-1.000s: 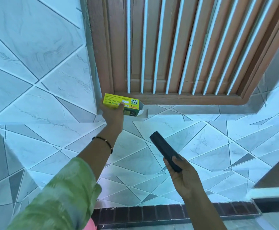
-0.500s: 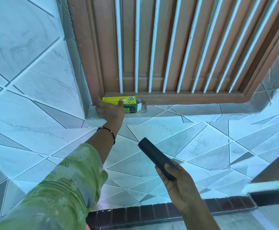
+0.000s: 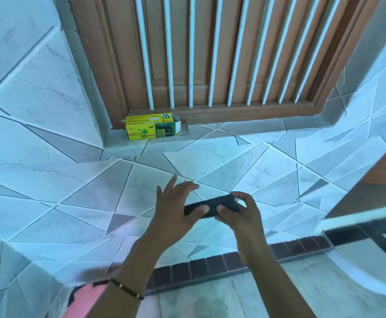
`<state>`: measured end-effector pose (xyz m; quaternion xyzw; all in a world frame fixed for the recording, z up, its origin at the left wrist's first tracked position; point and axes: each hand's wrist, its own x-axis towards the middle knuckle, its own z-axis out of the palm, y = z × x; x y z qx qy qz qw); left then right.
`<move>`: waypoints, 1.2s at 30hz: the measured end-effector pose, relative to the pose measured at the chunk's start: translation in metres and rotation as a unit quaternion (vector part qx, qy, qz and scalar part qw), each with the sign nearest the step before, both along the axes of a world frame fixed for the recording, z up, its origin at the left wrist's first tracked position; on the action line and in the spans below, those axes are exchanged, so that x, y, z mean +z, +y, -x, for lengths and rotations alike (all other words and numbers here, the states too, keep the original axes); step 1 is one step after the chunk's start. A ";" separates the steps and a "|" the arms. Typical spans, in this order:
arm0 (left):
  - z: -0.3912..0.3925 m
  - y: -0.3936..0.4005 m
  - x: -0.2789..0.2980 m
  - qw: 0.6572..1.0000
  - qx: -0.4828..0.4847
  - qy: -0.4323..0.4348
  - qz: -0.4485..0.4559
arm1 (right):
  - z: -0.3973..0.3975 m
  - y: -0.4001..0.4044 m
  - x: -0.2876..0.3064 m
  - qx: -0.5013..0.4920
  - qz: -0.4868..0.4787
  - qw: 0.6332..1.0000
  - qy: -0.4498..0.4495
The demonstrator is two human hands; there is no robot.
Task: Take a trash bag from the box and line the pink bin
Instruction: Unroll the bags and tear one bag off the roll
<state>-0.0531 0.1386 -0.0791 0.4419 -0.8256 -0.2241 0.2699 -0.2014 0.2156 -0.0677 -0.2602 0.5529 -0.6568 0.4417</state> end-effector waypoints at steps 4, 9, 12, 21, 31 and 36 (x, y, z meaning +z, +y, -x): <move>-0.007 0.043 -0.018 0.996 0.028 -0.072 0.047 | -0.013 0.015 -0.003 0.022 -0.016 0.999 -0.020; -0.019 0.069 -0.017 0.998 0.037 0.053 -0.006 | -0.024 0.031 -0.010 0.092 0.006 0.995 -0.028; -0.020 0.087 -0.018 0.993 0.042 0.102 -0.038 | -0.032 0.038 -0.016 0.116 0.004 0.993 0.016; -0.026 0.116 -0.014 0.932 0.167 0.246 -0.207 | -0.046 0.050 -0.021 0.069 -0.013 0.997 0.023; -0.027 0.123 -0.003 0.927 0.218 0.263 -0.153 | -0.050 0.049 -0.016 0.099 -0.030 0.995 0.005; -0.022 0.126 -0.009 0.954 0.164 0.225 -0.110 | -0.055 0.052 -0.014 0.150 -0.040 0.988 -0.017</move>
